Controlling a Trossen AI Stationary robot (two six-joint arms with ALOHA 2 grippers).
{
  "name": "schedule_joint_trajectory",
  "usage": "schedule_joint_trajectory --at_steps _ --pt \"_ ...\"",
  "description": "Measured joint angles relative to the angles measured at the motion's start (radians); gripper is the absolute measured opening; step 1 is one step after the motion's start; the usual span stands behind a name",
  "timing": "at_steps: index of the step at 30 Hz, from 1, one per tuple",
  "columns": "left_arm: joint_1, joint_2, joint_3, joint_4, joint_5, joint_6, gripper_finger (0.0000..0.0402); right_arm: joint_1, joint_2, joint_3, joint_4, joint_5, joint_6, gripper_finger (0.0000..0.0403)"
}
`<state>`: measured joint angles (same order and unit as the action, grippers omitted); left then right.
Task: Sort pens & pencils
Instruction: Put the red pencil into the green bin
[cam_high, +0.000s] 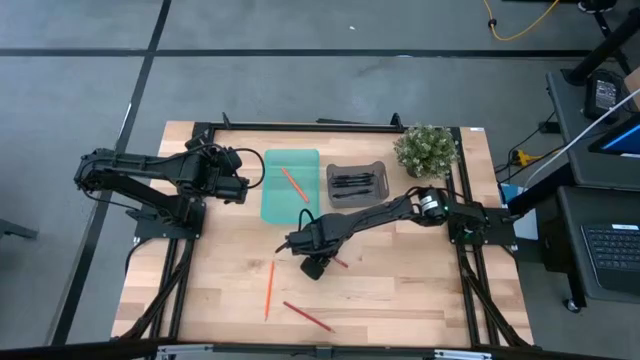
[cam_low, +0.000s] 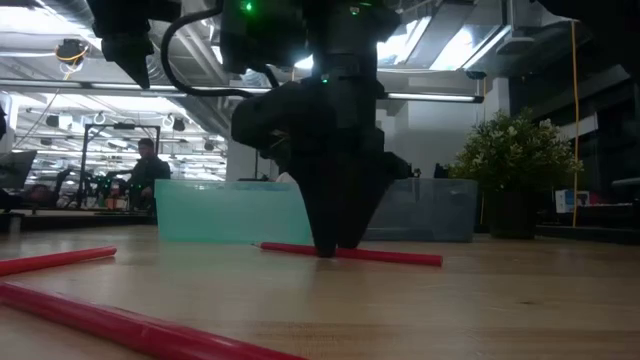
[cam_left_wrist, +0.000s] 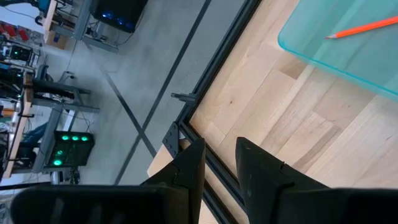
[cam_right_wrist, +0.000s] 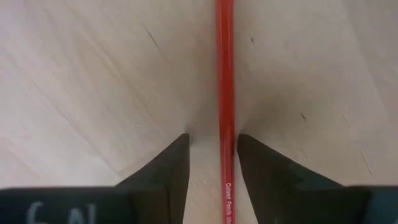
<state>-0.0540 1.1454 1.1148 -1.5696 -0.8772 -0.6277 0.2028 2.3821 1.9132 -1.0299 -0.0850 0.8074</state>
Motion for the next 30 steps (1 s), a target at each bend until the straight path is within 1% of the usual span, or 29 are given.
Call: schedule_joint_trajectory --at_steps 2,4,12,14,18,21,30 --pt "0.000 0.000 0.000 0.000 0.000 0.000 0.0085 -0.001 0.001 -0.003 0.002 -0.009 0.001 0.0134" --pt "0.000 0.000 0.000 0.000 0.000 0.000 0.0085 -0.001 0.002 -0.003 0.001 -0.010 0.001 0.0119" --pt "0.000 0.000 0.000 0.000 0.000 0.000 0.0085 -0.009 0.005 -0.004 -0.001 -0.038 -0.021 0.0017" --pt "0.000 0.000 0.000 0.000 0.000 0.000 0.0085 -0.008 0.005 -0.004 0.008 -0.047 -0.027 0.0012" --pt "0.000 0.000 0.000 0.000 0.000 0.000 0.0085 -0.013 0.006 -0.004 -0.002 -0.056 -0.016 0.0021" --pt "0.000 0.000 0.000 0.000 0.000 0.000 0.0085 -0.012 0.006 0.004 -0.016 -0.051 -0.020 0.0011" --pt "0.000 0.000 0.000 0.000 0.000 0.001 0.0085 -0.008 0.020 0.125 -0.103 -0.033 -0.026 0.0002"
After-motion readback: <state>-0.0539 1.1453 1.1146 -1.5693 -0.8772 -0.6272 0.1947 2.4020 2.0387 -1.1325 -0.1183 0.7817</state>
